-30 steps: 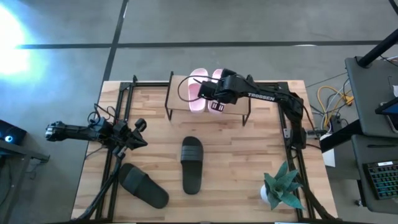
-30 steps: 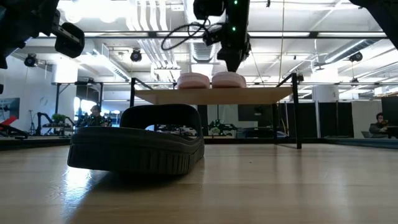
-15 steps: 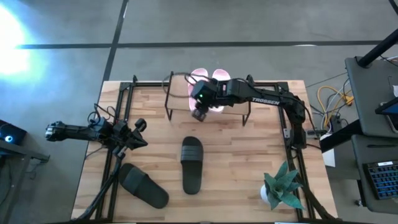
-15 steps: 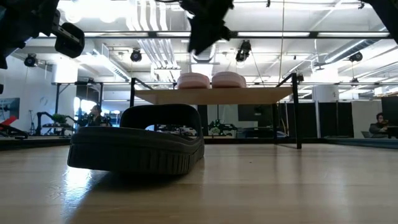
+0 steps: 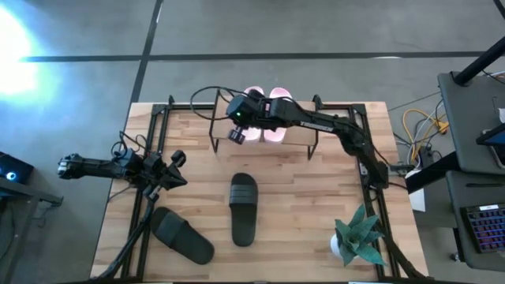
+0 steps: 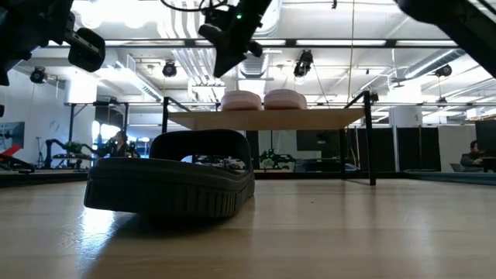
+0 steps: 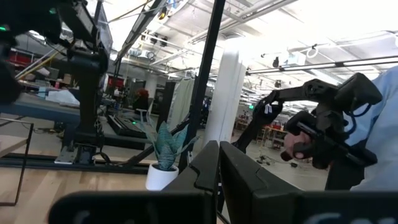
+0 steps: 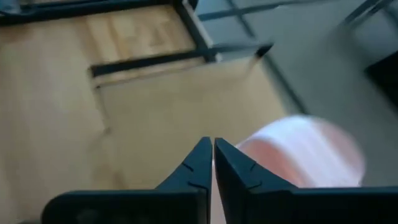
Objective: Pick and place slides into the shelf
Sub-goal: Adjust the left pink slide on the shelf
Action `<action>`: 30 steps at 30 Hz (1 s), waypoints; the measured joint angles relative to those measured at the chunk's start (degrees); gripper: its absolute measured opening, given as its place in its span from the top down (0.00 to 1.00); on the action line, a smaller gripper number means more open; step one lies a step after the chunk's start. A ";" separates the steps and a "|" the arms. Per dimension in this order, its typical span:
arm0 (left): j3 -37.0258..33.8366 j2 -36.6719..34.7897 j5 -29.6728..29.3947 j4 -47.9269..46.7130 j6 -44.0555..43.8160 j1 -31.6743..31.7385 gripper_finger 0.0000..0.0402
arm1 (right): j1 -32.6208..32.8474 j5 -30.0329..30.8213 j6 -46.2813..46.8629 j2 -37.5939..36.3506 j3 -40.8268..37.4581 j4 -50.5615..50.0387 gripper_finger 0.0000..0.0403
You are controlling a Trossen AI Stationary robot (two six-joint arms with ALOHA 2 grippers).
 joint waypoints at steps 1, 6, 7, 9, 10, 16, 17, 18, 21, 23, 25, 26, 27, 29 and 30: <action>0.00 -0.01 0.00 0.00 0.00 0.00 1.00 | -0.15 1.02 -1.56 1.17 1.68 0.27 0.98; 0.00 0.05 0.02 0.02 0.00 0.01 1.00 | -1.19 4.43 -7.58 3.18 1.20 6.87 0.98; 0.00 0.07 0.02 0.02 0.00 0.01 1.00 | -1.70 4.44 -7.40 3.61 1.68 7.09 0.98; 0.00 0.02 0.00 0.00 0.00 0.00 1.00 | -2.96 4.67 -6.32 4.47 1.81 6.50 0.98; 0.00 0.02 0.00 0.06 0.00 0.00 1.00 | -3.55 4.73 -5.76 4.75 1.84 6.70 0.98; 0.00 0.03 -0.04 0.02 0.00 0.00 1.00 | -6.03 4.73 -3.38 6.31 1.82 4.03 0.98; 0.00 0.04 -0.04 0.02 0.00 0.01 1.00 | -6.30 4.58 -2.99 6.37 1.82 3.04 0.98; 0.00 0.04 -0.04 0.02 0.00 0.00 1.00 | -6.49 4.54 -2.62 6.39 1.82 2.52 0.98; 0.00 0.04 -0.04 0.02 0.00 0.00 1.00 | -6.76 4.59 -2.61 6.33 1.84 1.22 0.98; 0.00 0.07 -0.04 0.01 0.00 0.01 1.00 | -6.74 4.59 -2.60 6.11 1.84 1.08 0.98; 0.00 0.07 -0.04 0.02 0.00 0.01 1.00 | -6.74 4.60 -2.33 5.93 1.84 0.98 0.98; 0.00 0.07 -0.04 0.02 0.00 0.02 1.00 | -6.76 4.62 -2.19 5.82 1.82 0.70 0.98; 0.00 0.07 -0.04 0.02 0.00 0.00 1.00 | -6.78 4.62 -2.17 5.74 1.82 0.62 0.98; 0.00 0.04 -0.02 0.02 0.00 0.02 1.00 | -6.67 4.60 -1.87 5.32 1.73 0.54 0.98; 0.00 0.06 -0.02 0.01 0.00 0.00 1.00 | -6.57 4.65 -1.35 5.06 1.73 0.64 0.98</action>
